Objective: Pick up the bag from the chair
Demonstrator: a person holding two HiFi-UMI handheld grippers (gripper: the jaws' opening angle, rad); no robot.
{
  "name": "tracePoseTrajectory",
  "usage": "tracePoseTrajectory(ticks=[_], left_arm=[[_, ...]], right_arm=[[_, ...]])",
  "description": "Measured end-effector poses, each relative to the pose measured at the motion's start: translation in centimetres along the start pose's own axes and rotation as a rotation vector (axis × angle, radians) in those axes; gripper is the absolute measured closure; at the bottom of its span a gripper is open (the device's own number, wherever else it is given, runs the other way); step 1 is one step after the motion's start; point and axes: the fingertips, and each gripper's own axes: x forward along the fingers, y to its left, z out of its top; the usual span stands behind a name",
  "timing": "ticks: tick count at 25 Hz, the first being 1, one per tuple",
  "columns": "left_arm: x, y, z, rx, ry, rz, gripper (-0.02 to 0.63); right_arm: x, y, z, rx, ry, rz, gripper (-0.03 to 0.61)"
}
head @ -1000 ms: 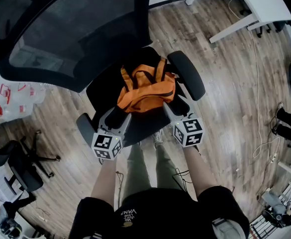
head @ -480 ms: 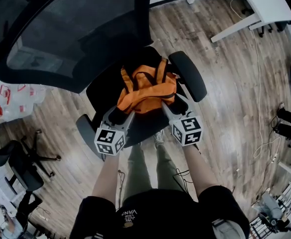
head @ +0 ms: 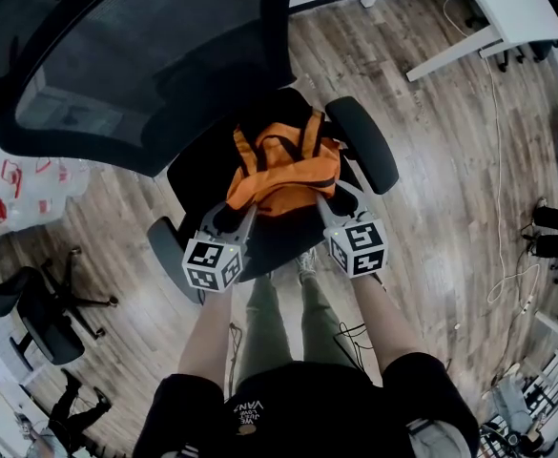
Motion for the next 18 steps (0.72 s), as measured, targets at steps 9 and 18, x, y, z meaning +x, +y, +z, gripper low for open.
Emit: tracePoseTrajectory(ticks=[9, 18], left_arm=[[-0.2, -0.2, 0.5, 0.014, 0.001, -0.028, 0.536], [-0.9, -1.0, 1.4, 0.049, 0.001, -0.045, 0.551]], right_arm=[[0.0, 0.8, 0.1, -0.032, 0.016, 0.018, 0.549], [-0.7, 1.2, 0.8, -0.037, 0.013, 0.012, 0.571]])
